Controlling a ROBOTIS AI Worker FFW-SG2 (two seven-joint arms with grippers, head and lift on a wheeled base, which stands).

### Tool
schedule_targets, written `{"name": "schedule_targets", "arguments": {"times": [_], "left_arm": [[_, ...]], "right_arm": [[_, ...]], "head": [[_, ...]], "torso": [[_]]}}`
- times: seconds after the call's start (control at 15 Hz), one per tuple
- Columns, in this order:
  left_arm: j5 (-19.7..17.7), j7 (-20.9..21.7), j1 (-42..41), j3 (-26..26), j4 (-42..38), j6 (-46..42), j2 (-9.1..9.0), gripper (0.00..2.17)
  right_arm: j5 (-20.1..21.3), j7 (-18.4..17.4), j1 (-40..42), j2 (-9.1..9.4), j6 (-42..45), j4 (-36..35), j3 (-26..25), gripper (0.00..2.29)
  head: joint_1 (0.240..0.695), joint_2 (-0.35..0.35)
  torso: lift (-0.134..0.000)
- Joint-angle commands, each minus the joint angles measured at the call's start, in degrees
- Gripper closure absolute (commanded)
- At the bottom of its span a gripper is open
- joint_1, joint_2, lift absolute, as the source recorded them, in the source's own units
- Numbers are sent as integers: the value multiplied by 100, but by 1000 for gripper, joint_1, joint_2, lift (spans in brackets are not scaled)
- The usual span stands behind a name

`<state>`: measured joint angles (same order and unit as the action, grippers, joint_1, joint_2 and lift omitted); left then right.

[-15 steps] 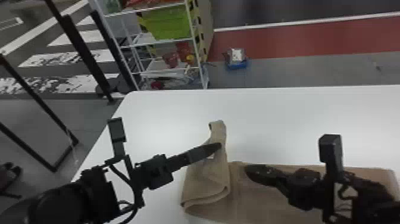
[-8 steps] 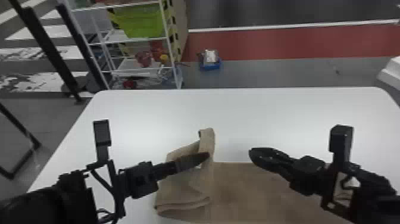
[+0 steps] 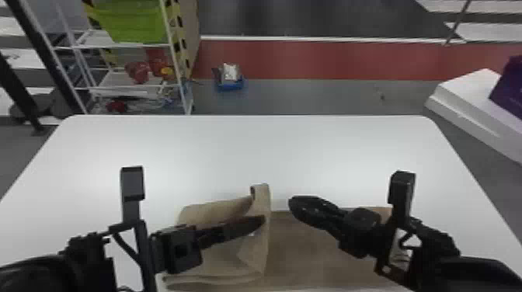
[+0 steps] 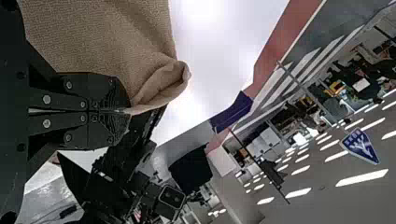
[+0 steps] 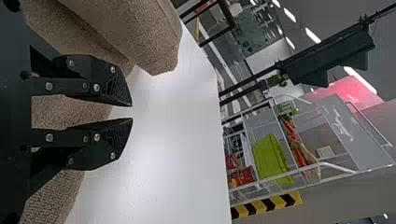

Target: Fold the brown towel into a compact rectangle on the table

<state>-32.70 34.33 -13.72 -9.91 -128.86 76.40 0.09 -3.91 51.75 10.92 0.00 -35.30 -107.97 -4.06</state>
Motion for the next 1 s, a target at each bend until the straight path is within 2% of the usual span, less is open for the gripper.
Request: {"name": "schedule_targets", "arguments": {"times": [0.0,0.07,0.2,0.33,0.47,0.67,0.87,0.93], "left_arm": [[150,-85,-7,129,125,-454,-24,1420],[281,-102,-7,191,195,-665,-24,1420],[308,-138,1,200,344,-718,-24,1389],[308,-120,1,252,406,-718,-24,1389],[325,-111,-7,287,423,-718,-24,1393],[422,-155,1,287,415,-911,-24,1396],[431,-234,1,323,494,-1122,-24,1389],[404,-225,1,375,520,-1122,-24,1180]], "right_arm": [[-180,80,147,5,-122,-145,-7,755],[-197,98,252,5,-157,-286,2,491],[-197,63,296,5,-228,-400,-51,343],[-180,45,305,5,-386,-470,-200,66],[-268,116,437,5,-474,-576,-350,60],[-593,239,789,5,-685,-1033,-306,83],[-593,221,964,5,-772,-1261,72,154],[-514,168,973,5,-772,-1252,143,161]], "head": [[695,-36],[695,-36],[695,-27],[695,-23],[695,-43],[695,-63],[695,-34],[695,-18]], "torso": [[-124],[-124],[-124],[-124],[-124],[-124],[-124],[-124]]}}
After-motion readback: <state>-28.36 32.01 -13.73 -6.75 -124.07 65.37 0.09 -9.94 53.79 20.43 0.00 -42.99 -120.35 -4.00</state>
